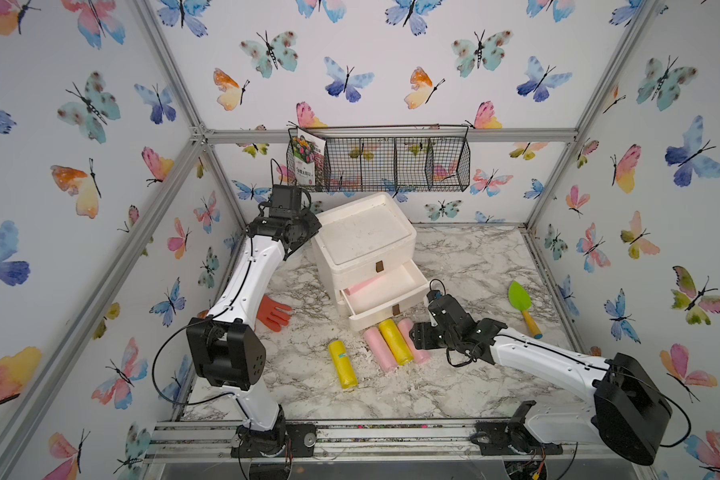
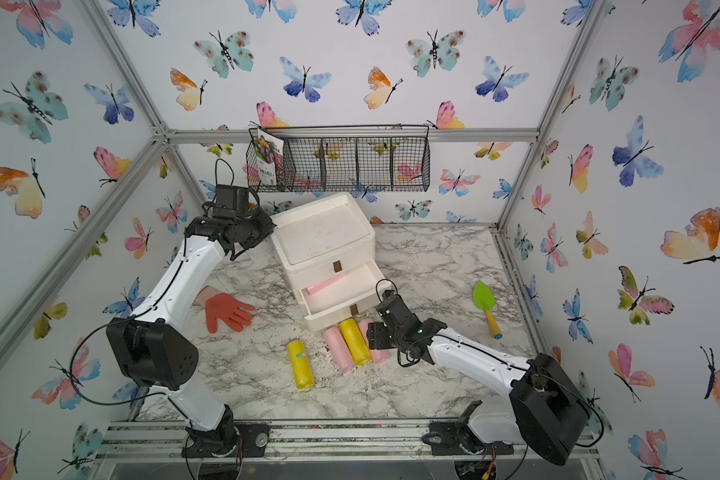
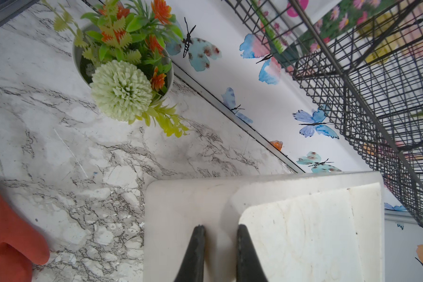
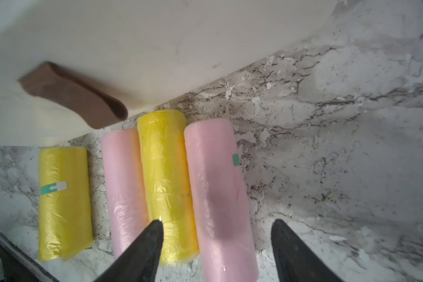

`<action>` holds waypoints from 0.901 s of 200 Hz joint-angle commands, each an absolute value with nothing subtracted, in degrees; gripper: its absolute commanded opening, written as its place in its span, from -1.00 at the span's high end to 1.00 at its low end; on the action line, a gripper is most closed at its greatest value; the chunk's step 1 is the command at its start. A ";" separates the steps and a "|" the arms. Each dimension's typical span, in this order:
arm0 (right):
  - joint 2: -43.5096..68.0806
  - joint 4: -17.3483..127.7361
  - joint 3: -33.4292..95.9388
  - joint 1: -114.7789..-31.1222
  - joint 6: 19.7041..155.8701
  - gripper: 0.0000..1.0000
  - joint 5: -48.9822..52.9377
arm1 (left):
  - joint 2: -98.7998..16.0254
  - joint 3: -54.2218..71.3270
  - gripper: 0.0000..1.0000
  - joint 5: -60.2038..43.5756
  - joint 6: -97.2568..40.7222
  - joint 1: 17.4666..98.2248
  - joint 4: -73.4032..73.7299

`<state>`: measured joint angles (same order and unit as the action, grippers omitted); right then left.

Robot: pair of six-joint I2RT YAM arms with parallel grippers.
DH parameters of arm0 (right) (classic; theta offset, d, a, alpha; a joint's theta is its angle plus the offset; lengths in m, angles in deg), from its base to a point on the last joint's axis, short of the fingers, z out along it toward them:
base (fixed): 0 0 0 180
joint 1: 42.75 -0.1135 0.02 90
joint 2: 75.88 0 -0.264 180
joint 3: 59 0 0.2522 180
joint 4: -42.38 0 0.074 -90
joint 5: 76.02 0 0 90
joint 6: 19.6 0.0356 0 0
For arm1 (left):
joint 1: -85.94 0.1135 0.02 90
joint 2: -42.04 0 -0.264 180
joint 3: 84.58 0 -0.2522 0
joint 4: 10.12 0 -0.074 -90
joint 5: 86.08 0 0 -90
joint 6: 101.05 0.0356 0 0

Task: Sort the rolls of trash bags by color and place them into the drawer
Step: Place the roll of trash bags in the drawer, then pick up the roll of trash bags from the center of the board.

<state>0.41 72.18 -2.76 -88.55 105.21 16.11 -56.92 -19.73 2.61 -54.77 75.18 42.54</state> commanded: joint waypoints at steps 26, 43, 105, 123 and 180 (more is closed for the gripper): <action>3.56 71.39 -2.52 -88.74 101.79 -0.47 15.22 | -60.78 -19.19 0.44 -2.33 -53.33 72.94 50.23; 4.51 70.98 -2.60 -88.72 101.88 -0.47 16.35 | -61.07 -19.35 0.36 -2.41 -53.15 72.94 50.40; 8.58 66.90 -3.34 -88.72 102.70 -0.44 16.63 | -61.40 -19.23 0.65 -2.39 -53.19 72.86 50.49; 10.29 66.54 -3.48 -88.72 102.66 -0.44 16.75 | -61.56 -19.24 0.72 -2.50 -53.17 72.85 50.49; 11.43 64.40 -4.89 -88.72 103.10 -0.41 17.01 | -61.57 -18.65 0.81 -3.11 -53.73 72.83 49.71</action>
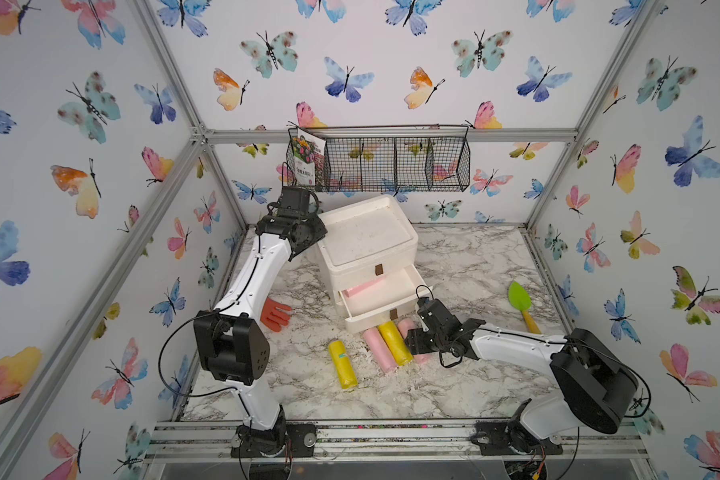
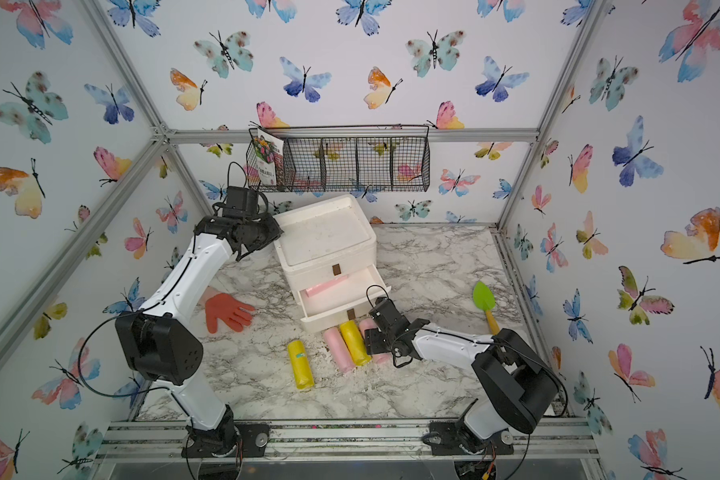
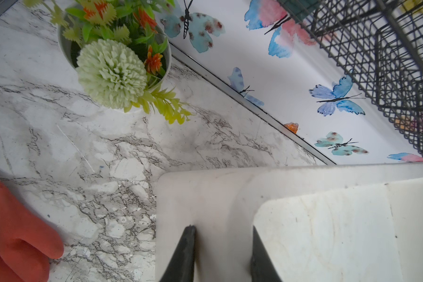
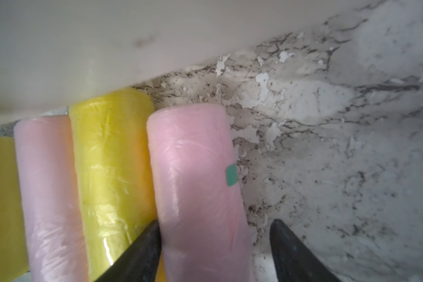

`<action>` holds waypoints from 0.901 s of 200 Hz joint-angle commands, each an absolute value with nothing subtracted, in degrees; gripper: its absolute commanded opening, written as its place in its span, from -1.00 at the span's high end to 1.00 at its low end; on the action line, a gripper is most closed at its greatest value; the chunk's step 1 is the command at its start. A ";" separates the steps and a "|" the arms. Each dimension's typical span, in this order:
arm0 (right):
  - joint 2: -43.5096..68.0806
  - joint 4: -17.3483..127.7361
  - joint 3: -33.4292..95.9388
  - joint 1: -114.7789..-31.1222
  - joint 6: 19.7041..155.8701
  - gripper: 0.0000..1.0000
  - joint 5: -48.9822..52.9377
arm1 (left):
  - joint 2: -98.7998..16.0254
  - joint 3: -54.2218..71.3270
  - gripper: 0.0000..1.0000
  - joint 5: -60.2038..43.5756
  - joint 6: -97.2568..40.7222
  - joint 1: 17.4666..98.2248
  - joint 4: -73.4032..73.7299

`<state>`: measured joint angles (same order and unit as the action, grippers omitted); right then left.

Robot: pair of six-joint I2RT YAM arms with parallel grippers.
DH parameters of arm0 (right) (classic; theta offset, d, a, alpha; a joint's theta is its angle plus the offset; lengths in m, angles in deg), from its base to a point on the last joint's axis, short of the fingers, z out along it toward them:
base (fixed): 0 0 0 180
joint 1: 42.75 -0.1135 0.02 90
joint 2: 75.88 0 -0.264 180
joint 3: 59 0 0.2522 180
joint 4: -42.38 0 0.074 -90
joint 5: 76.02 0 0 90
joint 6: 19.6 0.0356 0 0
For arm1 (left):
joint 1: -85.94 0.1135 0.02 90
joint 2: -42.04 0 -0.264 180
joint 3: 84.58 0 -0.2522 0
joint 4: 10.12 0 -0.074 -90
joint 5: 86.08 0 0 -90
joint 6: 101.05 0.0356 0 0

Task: Sort the rolls of trash bags by color and place them into the drawer
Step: Pick up the roll of trash bags from the center of the board.

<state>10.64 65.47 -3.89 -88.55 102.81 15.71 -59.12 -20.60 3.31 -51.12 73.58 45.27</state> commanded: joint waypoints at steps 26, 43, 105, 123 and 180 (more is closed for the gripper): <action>10.26 64.42 -5.48 -88.72 103.78 -0.16 18.47 | -61.54 -18.45 0.82 -3.64 -54.61 72.85 49.00; 7.46 64.91 -6.33 -88.72 104.47 -0.04 18.90 | -61.42 -18.52 0.82 -3.65 -55.57 72.82 48.67; -9.76 72.30 -9.44 -88.72 109.99 0.04 15.78 | -60.98 -18.28 0.77 -5.28 -57.32 72.81 46.98; -16.70 74.86 -9.04 -88.73 112.84 0.06 14.53 | -60.39 -17.09 0.77 -6.46 -57.92 72.85 45.64; -19.96 71.90 1.30 -88.76 121.18 0.08 12.85 | -58.30 -14.30 0.64 -9.83 -59.67 72.83 41.56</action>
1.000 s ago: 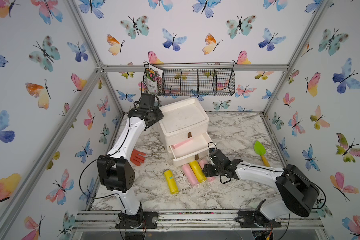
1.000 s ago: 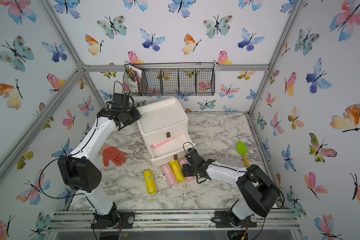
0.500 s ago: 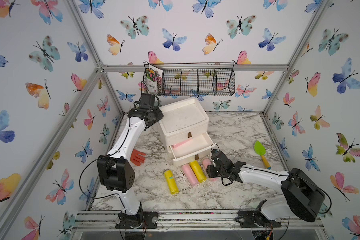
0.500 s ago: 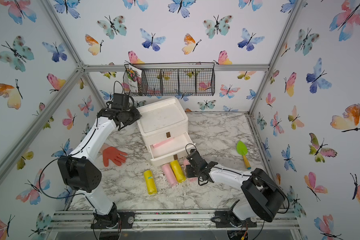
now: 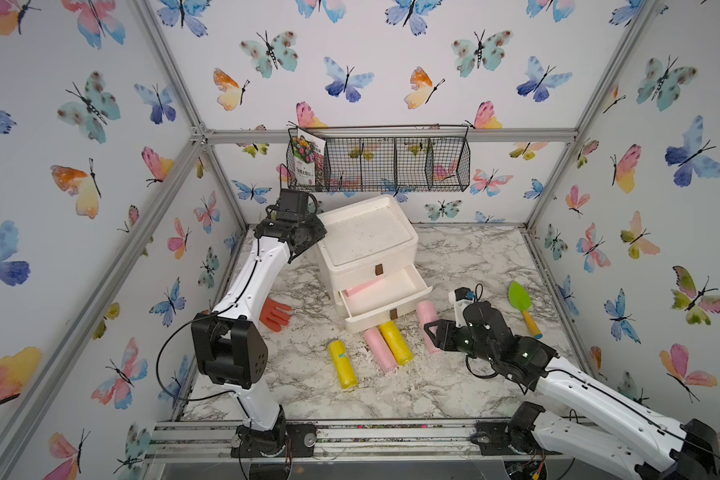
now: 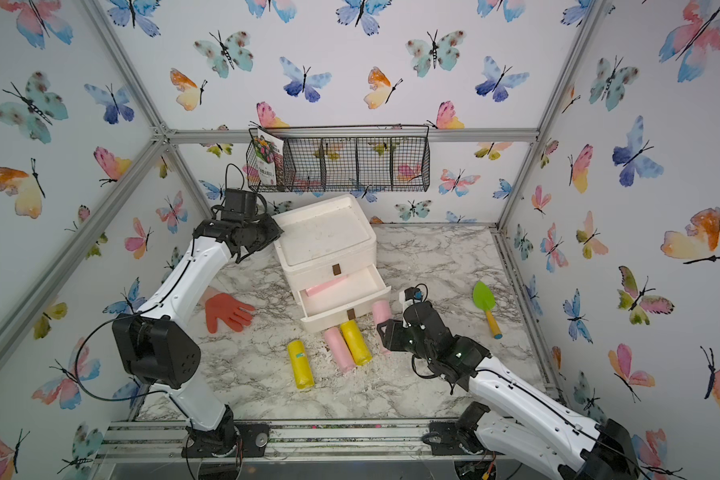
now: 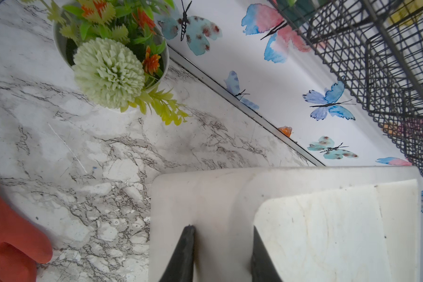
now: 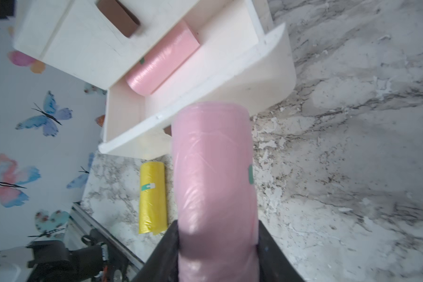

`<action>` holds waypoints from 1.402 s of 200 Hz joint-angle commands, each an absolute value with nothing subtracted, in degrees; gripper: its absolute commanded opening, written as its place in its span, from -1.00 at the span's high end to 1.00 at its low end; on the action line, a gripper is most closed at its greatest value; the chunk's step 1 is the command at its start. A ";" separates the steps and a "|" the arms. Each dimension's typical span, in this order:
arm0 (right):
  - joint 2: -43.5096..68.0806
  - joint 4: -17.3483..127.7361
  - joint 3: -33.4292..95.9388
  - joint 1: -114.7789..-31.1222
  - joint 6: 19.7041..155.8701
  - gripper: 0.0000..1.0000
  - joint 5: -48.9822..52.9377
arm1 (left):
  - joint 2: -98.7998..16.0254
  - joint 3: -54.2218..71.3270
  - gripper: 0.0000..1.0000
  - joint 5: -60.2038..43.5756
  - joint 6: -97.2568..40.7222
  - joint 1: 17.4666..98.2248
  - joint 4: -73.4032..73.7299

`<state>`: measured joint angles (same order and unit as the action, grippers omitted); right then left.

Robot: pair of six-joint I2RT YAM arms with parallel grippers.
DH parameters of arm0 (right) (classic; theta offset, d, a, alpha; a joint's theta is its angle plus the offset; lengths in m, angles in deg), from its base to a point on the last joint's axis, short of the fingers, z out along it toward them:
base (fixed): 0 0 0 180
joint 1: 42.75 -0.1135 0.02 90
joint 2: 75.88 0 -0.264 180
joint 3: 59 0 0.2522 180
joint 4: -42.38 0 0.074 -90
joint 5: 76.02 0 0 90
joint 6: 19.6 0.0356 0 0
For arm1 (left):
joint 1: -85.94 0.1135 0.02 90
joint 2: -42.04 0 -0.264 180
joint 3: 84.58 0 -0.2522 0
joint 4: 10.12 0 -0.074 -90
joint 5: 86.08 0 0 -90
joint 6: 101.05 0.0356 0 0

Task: Sort the rolls of trash bags by color and place them into the drawer
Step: Pick up the roll of trash bags from the center of the board, then place the roll of trash bags in the drawer.

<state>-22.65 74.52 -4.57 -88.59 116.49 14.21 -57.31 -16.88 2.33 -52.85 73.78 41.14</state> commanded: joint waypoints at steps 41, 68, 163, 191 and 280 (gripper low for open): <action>-12.36 67.44 9.30 -88.72 130.10 0.04 16.49 | -57.50 -14.23 0.64 -10.96 -58.96 72.84 41.68; -11.33 60.94 8.71 -88.70 137.92 0.04 20.83 | -57.25 -14.02 0.64 -11.10 -58.90 72.85 41.77; -2.96 46.08 2.61 -88.72 158.28 0.00 21.38 | -56.92 -13.18 0.66 -13.00 -59.09 72.93 40.07; 0.12 44.10 3.54 -88.74 159.27 -0.04 20.55 | -57.01 -13.49 0.62 -13.18 -58.73 73.02 40.03; 1.03 45.08 5.16 -88.72 152.14 -0.37 19.17 | -55.69 -13.18 0.22 -13.75 -57.04 74.54 40.91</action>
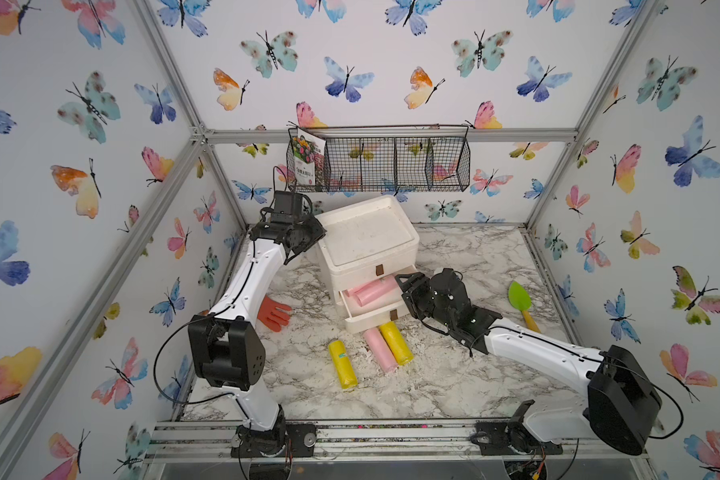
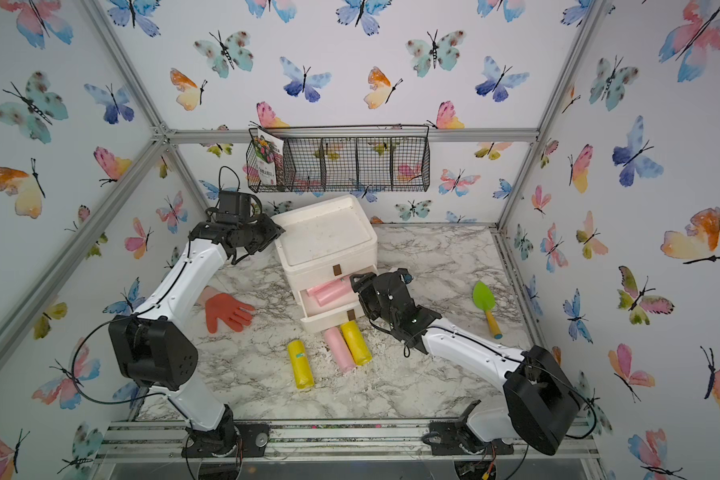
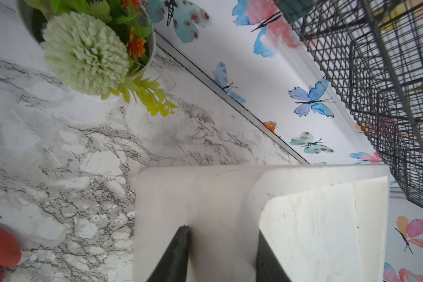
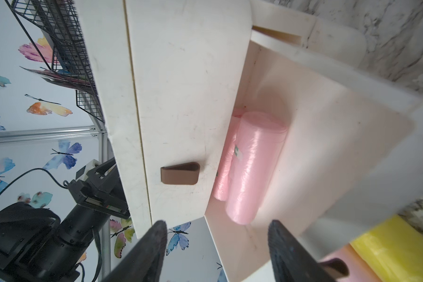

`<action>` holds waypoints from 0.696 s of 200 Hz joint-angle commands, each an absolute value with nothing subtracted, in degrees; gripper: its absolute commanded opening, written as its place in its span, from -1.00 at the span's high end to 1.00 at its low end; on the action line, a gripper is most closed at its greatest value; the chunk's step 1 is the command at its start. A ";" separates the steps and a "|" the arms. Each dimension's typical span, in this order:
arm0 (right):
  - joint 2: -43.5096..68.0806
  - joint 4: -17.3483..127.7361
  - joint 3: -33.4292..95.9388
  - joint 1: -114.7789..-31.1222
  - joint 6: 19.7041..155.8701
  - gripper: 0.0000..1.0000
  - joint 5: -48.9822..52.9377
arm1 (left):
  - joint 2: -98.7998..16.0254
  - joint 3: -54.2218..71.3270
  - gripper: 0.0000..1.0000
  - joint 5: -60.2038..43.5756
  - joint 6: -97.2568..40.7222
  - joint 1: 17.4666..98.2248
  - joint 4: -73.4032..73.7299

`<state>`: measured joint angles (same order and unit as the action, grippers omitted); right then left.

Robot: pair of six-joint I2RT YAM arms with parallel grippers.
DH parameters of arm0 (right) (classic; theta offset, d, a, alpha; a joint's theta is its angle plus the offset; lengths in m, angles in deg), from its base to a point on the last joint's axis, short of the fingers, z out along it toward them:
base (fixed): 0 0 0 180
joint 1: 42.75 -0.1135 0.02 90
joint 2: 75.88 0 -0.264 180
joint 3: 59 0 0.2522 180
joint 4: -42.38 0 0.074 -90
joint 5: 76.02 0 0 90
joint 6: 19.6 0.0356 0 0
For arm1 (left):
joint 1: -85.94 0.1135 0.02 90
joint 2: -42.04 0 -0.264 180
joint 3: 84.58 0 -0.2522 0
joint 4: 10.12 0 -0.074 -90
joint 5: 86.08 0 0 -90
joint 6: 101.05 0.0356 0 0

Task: Sort the rolls of trash bags by color and place them into the drawer
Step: Place the roll of trash bags in the drawer.

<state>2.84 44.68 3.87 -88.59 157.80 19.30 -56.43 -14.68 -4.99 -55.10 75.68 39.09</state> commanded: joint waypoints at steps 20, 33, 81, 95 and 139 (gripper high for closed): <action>-0.99 53.06 7.07 -88.73 139.58 -0.36 18.40 | -55.84 -13.31 0.21 -13.84 -56.62 74.78 41.30; -2.89 59.71 6.88 -88.76 132.07 -0.37 17.96 | -55.96 -13.33 0.23 -13.84 -56.31 75.04 41.52; -14.19 66.62 -5.52 -88.80 116.04 -0.32 14.42 | -55.46 -12.81 0.22 -13.55 -56.62 75.24 40.94; -13.08 70.44 -5.86 -88.81 112.62 -0.33 11.99 | -55.43 -12.90 0.22 -13.41 -56.79 75.29 40.88; -7.86 68.99 -6.92 -89.07 108.18 -0.32 8.55 | -55.01 -13.38 0.22 -12.36 -56.43 75.31 42.14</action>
<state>-9.44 68.05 -6.30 -88.64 113.58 11.17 -56.28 -14.20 -7.16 -55.45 76.47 38.76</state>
